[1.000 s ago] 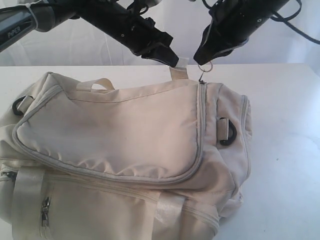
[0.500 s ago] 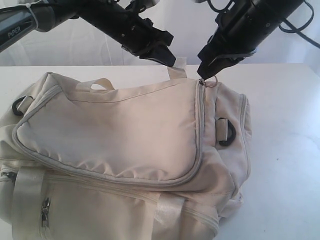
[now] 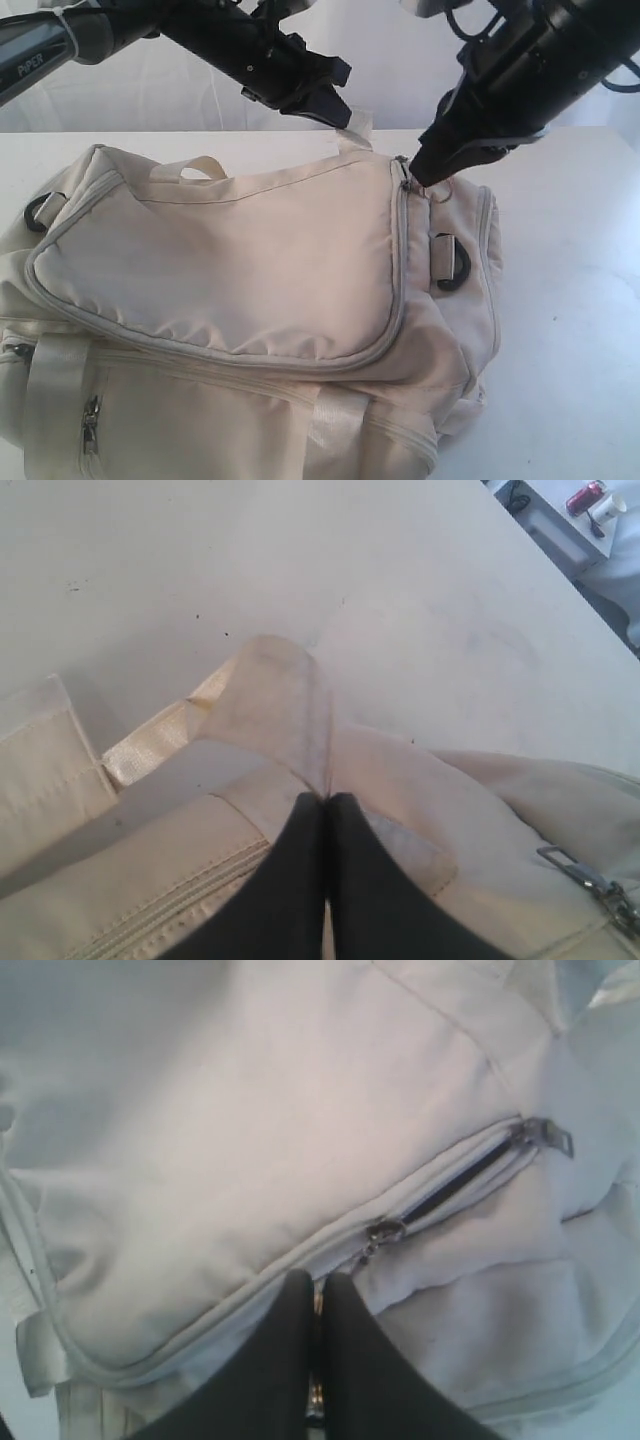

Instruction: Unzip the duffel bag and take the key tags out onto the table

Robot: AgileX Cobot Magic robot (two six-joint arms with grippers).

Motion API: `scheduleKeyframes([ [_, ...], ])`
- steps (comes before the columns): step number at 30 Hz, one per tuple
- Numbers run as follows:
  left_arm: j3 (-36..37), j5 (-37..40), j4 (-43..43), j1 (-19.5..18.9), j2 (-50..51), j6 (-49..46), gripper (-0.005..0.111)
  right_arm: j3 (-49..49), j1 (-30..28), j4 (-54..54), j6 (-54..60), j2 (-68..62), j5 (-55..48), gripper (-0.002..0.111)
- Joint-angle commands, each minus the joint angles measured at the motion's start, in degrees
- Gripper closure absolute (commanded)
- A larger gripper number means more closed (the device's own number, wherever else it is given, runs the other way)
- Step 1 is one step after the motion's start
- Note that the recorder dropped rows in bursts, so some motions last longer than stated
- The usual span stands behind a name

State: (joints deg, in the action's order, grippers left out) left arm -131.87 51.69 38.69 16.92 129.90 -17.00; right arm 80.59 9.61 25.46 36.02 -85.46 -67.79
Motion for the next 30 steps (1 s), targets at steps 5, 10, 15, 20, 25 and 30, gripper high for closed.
scheduleKeyframes([
  [5, 0.12, -2.57, -2.68, -0.3, -0.5, 0.73, 0.107, -10.86, 0.71, 4.75, -0.08, 9.51, -2.17, 0.108],
  [10, 0.12, -2.42, -2.81, -0.57, -0.5, 0.73, 0.107, -19.25, 4.45, 8.74, 0.21, 14.25, -0.63, 0.108],
  [15, 0.12, -2.18, -2.81, -1.31, -0.5, 1.59, 0.107, -25.86, 9.42, 12.49, 0.21, 15.42, 3.31, 0.108],
  [20, 0.12, -1.83, -2.81, -1.77, -0.5, 1.83, 0.107, -29.73, 14.72, 17.28, 1.33, 15.42, 10.15, 0.108],
  [25, 0.12, -1.13, -2.81, -1.77, -0.5, 1.83, 0.107, -31.31, 19.87, 20.55, 2.93, 14.71, 20.12, 0.108],
  [30, -0.11, -0.85, -2.81, -1.77, -0.5, 1.83, 0.107, -31.45, 23.74, 21.0, 2.93, 10.6, 22.68, 0.108],
])
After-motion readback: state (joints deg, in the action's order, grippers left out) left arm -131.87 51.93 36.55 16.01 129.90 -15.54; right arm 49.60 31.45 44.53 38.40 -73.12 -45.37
